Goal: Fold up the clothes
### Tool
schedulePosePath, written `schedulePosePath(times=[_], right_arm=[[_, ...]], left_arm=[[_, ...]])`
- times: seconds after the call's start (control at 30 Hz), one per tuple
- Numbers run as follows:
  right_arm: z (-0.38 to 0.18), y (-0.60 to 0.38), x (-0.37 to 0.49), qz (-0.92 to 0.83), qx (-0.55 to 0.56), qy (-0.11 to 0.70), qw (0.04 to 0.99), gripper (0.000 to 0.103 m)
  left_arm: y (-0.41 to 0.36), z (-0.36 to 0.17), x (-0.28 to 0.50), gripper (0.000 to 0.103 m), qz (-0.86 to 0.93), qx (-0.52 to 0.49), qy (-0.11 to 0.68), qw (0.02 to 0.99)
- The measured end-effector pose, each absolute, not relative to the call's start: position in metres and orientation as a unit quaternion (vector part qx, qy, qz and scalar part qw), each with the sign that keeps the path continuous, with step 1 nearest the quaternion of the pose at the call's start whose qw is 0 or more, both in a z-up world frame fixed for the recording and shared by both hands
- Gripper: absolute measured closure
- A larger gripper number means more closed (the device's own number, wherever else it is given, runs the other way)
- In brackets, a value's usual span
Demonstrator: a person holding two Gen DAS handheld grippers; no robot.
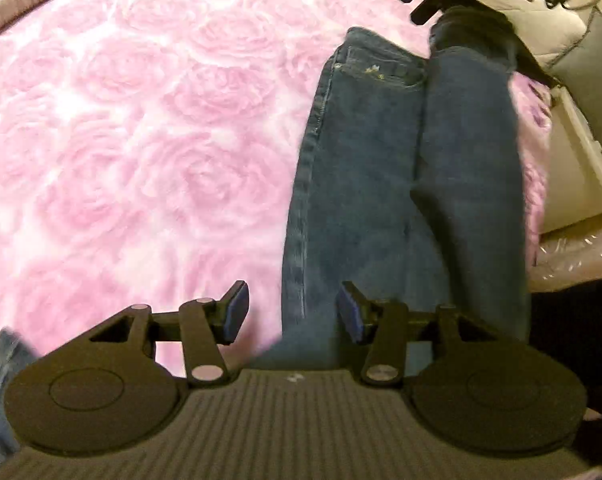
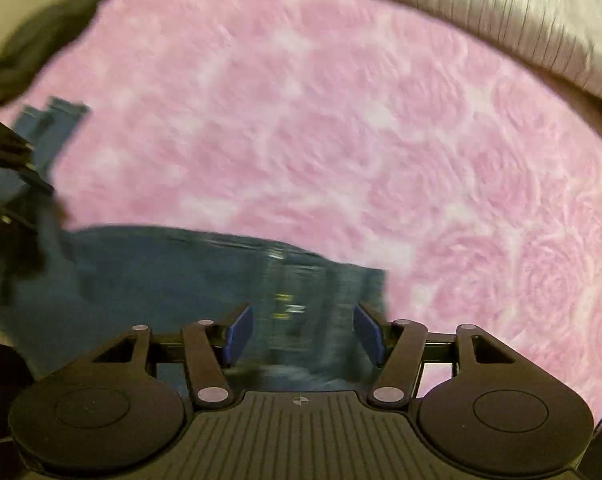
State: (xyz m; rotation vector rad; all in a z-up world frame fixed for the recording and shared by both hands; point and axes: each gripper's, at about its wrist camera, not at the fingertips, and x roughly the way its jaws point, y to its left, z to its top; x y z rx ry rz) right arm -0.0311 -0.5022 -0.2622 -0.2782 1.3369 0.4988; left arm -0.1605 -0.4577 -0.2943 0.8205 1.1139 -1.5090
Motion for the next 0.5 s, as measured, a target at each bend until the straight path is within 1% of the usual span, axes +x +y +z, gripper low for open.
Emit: schedulePosePath(times=[0.17,0.2,0.23,0.3,0.33,0.37,0.4,0.43,0.47,0.5], right_arm=[[-0.331,-0.549,-0.002,0.255,-0.167,0.634,0.711,0.042],[-0.342,-0.556,0.002,0.265,-0.161,0.637,0.706,0.042],[-0.353,-0.564,0.007,0.275,-0.154,0.639,0.702,0.042],[-0.366,-0.573,0.011,0.301,-0.132,0.647,0.688,0.042],[-0.372,-0.577,0.013,0.314,-0.121,0.650,0.681,0.043],[-0.371,-0.582,0.014,0.321,-0.114,0.653,0.676,0.047],[-0.370,-0.587,0.015,0.329,-0.107,0.655,0.672,0.061],[-0.365,-0.591,0.016,0.345,-0.103,0.655,0.664,0.074],[-0.358,-0.594,0.013,0.360,-0.103,0.650,0.662,0.077],[-0.348,-0.596,0.008,0.366,-0.110,0.641,0.666,0.081]], left_arm=[[-0.484,-0.332,-0.177,0.059,-0.597,0.345,0.491,0.533],[-0.487,-0.336,-0.182,0.058,-0.588,0.351,0.489,0.540],[-0.489,-0.338,-0.186,0.054,-0.580,0.356,0.488,0.547],[-0.491,-0.338,-0.194,0.054,-0.562,0.359,0.492,0.560],[-0.493,-0.338,-0.196,0.061,-0.560,0.358,0.496,0.559],[-0.495,-0.337,-0.198,0.068,-0.558,0.359,0.499,0.557],[-0.497,-0.335,-0.202,0.074,-0.559,0.369,0.497,0.552],[-0.499,-0.332,-0.206,0.088,-0.560,0.378,0.495,0.546],[-0.501,-0.329,-0.210,0.097,-0.562,0.388,0.492,0.540],[-0.504,-0.327,-0.214,0.099,-0.563,0.398,0.490,0.534]])
